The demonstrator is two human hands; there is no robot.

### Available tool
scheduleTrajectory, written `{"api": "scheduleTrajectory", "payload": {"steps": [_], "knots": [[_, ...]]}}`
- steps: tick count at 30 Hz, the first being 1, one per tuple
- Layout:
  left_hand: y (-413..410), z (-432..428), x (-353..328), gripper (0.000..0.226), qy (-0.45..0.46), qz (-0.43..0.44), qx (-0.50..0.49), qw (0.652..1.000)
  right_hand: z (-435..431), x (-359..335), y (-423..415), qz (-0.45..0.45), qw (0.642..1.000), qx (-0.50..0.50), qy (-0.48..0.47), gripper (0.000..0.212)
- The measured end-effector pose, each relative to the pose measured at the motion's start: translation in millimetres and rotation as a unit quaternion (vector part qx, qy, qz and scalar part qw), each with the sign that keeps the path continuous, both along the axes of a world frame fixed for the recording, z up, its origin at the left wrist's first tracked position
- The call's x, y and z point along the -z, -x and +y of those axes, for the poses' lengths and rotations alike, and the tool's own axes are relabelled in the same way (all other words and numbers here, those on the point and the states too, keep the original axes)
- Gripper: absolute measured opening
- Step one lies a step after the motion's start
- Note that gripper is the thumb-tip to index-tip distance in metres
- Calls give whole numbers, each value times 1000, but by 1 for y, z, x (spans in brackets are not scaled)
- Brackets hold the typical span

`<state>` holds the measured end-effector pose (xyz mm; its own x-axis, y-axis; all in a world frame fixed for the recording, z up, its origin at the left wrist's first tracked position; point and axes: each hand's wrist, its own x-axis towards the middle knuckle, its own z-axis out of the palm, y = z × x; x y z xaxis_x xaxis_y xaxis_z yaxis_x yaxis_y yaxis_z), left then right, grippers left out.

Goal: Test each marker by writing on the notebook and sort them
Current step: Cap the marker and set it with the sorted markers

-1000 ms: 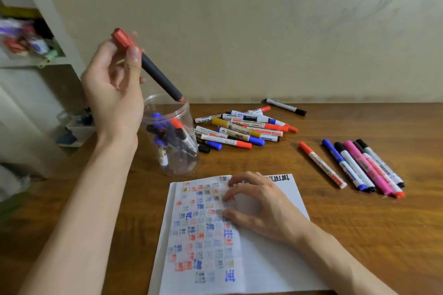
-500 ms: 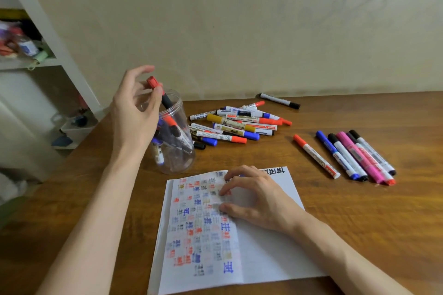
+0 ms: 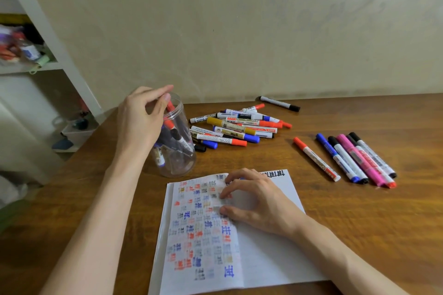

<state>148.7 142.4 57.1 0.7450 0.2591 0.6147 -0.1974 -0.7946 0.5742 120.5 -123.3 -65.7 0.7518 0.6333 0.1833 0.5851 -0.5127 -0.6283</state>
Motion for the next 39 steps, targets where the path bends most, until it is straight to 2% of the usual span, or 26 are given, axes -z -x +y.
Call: {"api": "scheduleTrajectory", "payload": {"steps": [3,7,9,14,19,21,23,25,26,28,30,33,35,37,39], "knots": [[4,-3,1,30,77,-32,0,996,0,0,0,0,1000,0,-1,34],[9,-6,1,14,81,-46,-3,996,-1,0,0,1,1000,-2,-4,33],[10,-6,1,11,41,-45,-13,998,0,0,0,3,1000,-3,-5,33],[11,0,18,53,-162,-30,-38,986,-1,1,0,-1,1000,-2,-6,33],[5,2,20,54,-187,-11,-31,982,0,1,0,-4,1000,1,-12,33],[7,-4,23,41,-170,-46,-27,984,0,0,0,-2,1000,0,-12,33],[13,-18,31,28,-145,-135,-23,980,-1,-1,0,0,1000,1,-12,32],[21,-41,42,18,-148,-220,18,964,-1,-2,1,3,1000,3,-14,31],[24,-55,47,18,-157,-236,52,958,-1,-2,1,1,1000,5,-17,30],[25,-78,59,20,-155,-200,112,961,0,-1,1,-14,1000,7,-21,29],[16,-96,71,21,-97,-103,136,981,1,-1,2,-29,999,11,-21,30],[0,-117,92,29,40,65,111,991,2,1,3,-44,999,17,-23,32],[-9,-124,105,34,96,126,84,984,2,1,4,-53,998,18,-28,35],[-17,-123,112,36,56,123,45,990,1,1,5,-60,998,21,-31,35],[-27,-115,115,41,-47,107,10,993,0,1,4,-60,997,29,-48,31]]}}
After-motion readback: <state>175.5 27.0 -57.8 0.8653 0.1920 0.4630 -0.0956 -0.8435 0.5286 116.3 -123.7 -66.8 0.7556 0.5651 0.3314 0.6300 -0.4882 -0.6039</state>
